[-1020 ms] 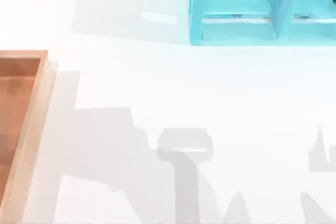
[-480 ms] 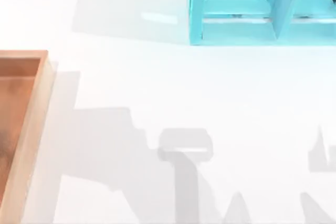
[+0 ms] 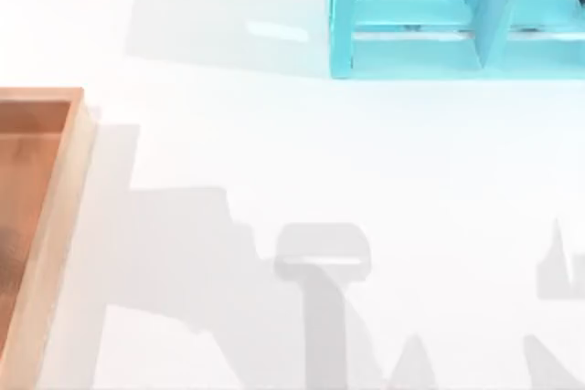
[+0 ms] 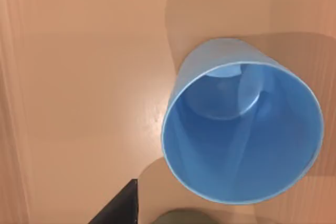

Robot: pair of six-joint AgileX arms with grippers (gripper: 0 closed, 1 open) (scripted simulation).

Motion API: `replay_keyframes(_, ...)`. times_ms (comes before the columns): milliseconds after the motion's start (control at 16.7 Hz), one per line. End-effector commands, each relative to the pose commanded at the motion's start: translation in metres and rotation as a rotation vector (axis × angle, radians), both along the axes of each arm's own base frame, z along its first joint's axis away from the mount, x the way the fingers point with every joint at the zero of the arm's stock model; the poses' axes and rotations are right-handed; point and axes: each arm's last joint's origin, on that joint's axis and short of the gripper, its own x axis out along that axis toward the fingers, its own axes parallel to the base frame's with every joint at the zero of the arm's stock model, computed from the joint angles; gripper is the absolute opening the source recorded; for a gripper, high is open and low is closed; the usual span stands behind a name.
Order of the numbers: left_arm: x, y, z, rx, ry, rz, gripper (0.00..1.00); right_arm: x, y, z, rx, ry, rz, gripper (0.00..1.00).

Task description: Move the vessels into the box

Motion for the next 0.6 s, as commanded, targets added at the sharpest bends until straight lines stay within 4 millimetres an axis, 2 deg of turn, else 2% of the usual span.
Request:
replay_keyframes(420,0.001,0.000,0.003,0.000,0.004,-0.002,1.00,0.000,0.000,0.000,0.000,0.000,0.000,1.00)
replay_keyframes(600,0.005,0.001,0.026,-0.002,0.011,-0.002,1.00,0.000,0.000,0.000,0.000,0.000,0.000,1.00)
